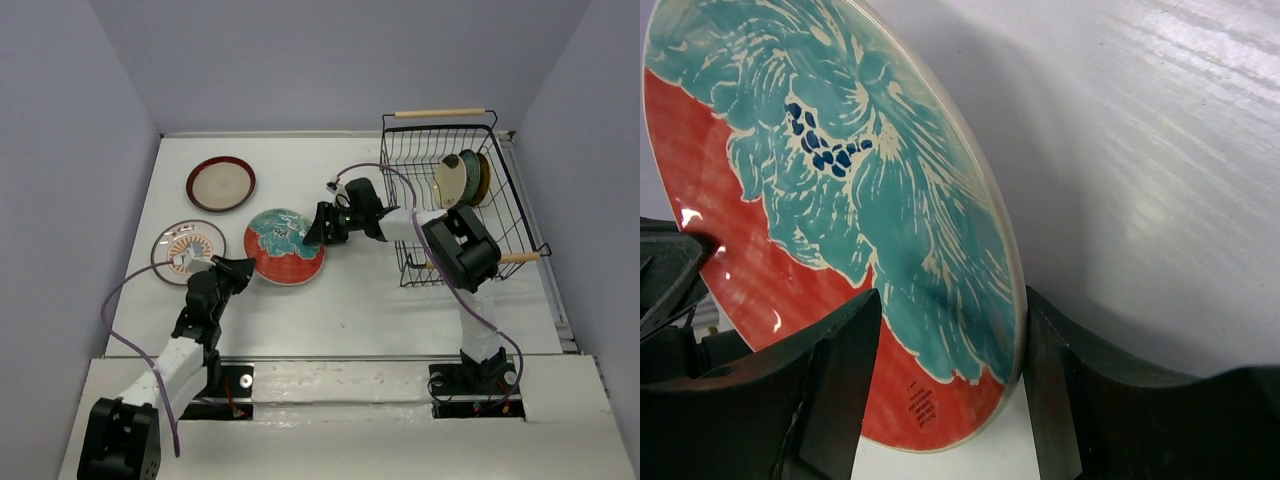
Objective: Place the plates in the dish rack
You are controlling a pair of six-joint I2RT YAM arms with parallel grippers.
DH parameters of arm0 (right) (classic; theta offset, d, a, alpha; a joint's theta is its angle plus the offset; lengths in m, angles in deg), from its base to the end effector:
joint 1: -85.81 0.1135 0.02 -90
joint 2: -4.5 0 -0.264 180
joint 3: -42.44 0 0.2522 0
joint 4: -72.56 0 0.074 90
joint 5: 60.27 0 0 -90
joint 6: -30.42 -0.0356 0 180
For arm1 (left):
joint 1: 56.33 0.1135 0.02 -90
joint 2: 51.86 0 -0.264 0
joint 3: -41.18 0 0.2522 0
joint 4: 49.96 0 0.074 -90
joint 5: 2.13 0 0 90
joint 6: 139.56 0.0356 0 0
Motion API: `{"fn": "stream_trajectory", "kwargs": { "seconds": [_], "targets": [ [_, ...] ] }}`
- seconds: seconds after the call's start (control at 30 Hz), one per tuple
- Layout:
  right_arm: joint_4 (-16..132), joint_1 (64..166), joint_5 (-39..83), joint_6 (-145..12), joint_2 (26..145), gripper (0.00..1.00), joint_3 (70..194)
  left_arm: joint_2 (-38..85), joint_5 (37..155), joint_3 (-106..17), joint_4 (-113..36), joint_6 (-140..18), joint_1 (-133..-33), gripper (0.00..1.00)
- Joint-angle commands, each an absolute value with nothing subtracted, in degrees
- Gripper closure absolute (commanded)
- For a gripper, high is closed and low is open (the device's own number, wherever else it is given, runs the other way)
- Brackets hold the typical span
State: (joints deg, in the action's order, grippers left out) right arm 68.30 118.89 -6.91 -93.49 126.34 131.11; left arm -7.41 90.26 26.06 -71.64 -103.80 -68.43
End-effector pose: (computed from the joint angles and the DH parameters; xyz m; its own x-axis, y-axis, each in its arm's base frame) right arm 0.3670 0.2644 0.1375 -0.8885 -0.0445 -0.4567 -0.4089 0.5284 0.7440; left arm 0.1561 -0.0350 0.1603 -0.2788 -0.7694 -0.5747 0.0404 0.5885 -0.8075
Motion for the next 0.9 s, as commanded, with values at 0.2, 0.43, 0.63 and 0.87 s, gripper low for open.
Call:
{"fn": "stream_trajectory", "kwargs": {
  "seconds": [0.2, 0.43, 0.63, 0.87],
  "targets": [
    [76.29, 121.49, -17.90, -95.88, 120.78, 0.39, 133.28, -23.55, 99.56, 15.74, -72.15, -107.57, -67.58, 0.95],
    [77.35, 121.49, -19.05, -96.06, 119.64, 0.40, 133.72, -26.02, 101.23, 12.48, -69.69, -107.92, -66.35, 0.95],
    [78.40, 121.49, -18.36, -97.90, 115.51, 0.93, 133.63, -25.32, 102.02, 10.03, -66.52, -104.77, -65.91, 0.95],
    [70.26, 118.25, -11.34, -95.54, 103.06, 0.93, 136.87, -16.28, 108.34, -2.87, -53.46, -92.64, -65.47, 0.28]
  ]
}}
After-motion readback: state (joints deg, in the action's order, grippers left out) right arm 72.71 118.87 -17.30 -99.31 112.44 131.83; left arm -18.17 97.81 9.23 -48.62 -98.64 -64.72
